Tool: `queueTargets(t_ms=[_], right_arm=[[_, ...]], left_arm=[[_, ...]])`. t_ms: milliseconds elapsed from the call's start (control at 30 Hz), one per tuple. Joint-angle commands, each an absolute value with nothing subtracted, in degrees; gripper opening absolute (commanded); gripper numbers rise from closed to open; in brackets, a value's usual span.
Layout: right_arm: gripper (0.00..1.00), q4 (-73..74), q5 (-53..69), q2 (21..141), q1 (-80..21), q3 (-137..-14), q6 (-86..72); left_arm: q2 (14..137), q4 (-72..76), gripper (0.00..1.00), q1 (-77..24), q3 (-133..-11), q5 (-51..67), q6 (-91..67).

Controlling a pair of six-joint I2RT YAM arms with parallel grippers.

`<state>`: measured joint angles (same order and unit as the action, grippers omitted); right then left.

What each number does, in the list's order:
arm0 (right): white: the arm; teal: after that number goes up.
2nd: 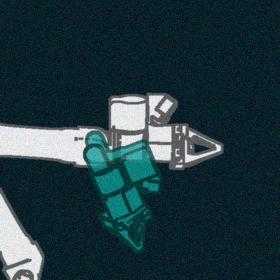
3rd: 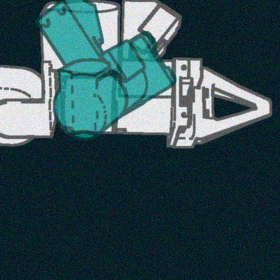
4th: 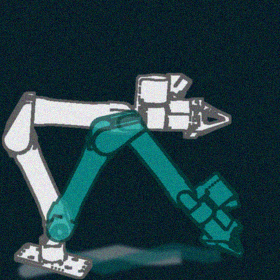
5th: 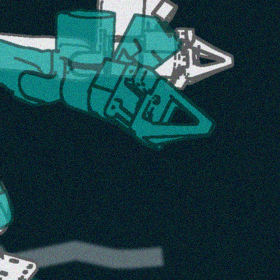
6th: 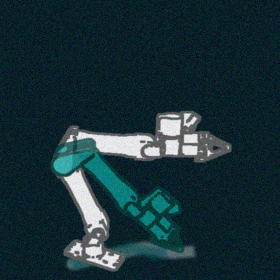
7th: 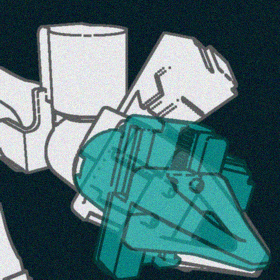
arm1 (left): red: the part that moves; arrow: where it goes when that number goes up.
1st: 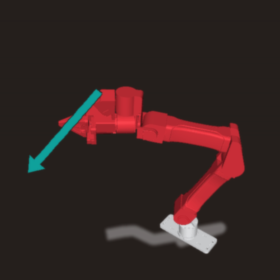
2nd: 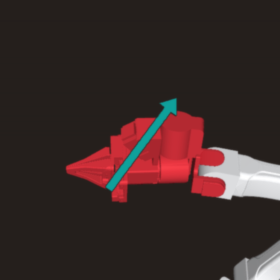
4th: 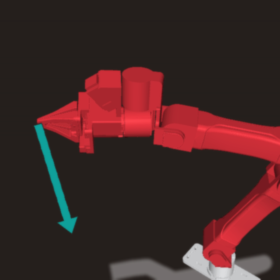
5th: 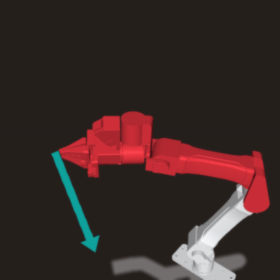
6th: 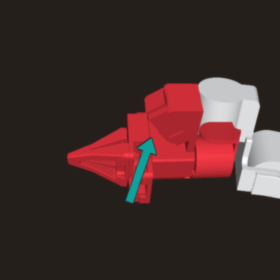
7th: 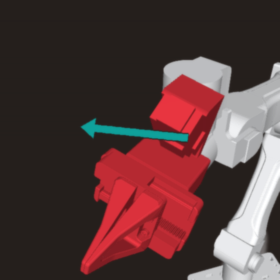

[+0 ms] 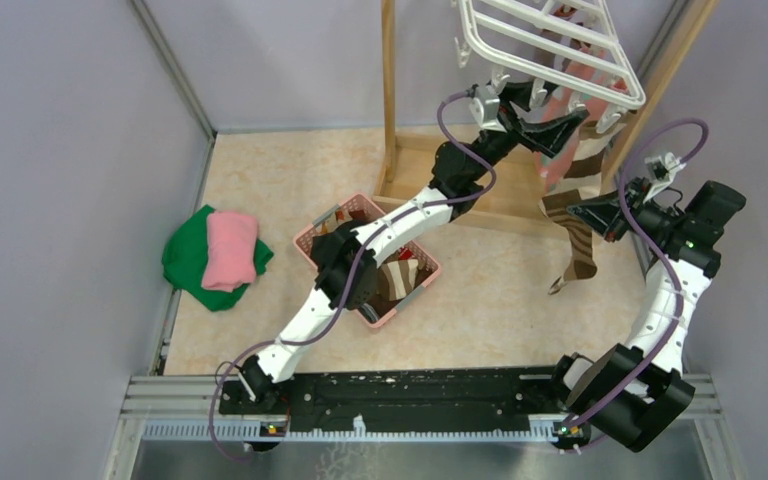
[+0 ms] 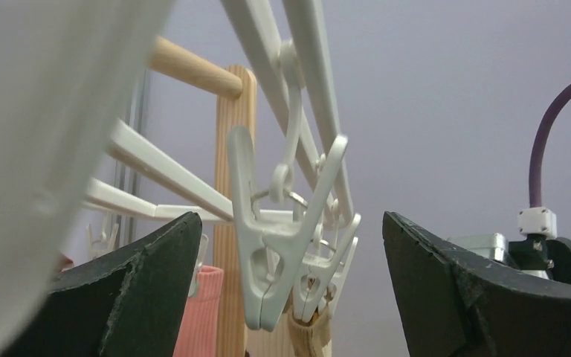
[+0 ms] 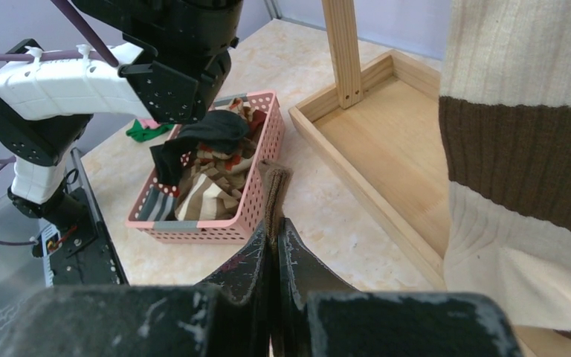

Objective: Clip the socks to the hanger
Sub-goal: Open the clamp at the hanger.

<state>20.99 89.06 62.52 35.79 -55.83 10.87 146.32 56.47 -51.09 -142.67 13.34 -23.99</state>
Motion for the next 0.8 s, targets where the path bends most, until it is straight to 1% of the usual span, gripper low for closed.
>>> queueTargets(t_ms=[0,200,300,567,767], right_arm=[[0.00,21.5,94.8,61.1,36.1,-57.7,13.0],[0.00,22.6,94.9,61.0,36.0,-58.0,13.9],[0.00,22.8,94.8,61.0,36.0,-57.9,14.0],[0.00,22.9,94.9,60.8,36.0,-58.1,14.1],[0.00,23.0,94.9,60.7,36.1,-58.1,14.1]], left_arm=[[147.7,56.9,0.96,-51.6,-145.1,12.7,-22.9],[147.9,56.9,0.93,-51.7,-145.4,12.7,-22.7],[147.9,57.2,0.89,-51.8,-145.7,12.8,-22.9],[147.4,57.4,0.90,-51.9,-146.4,13.2,-22.7],[147.0,57.3,0.89,-51.9,-146.5,13.3,-22.6]])
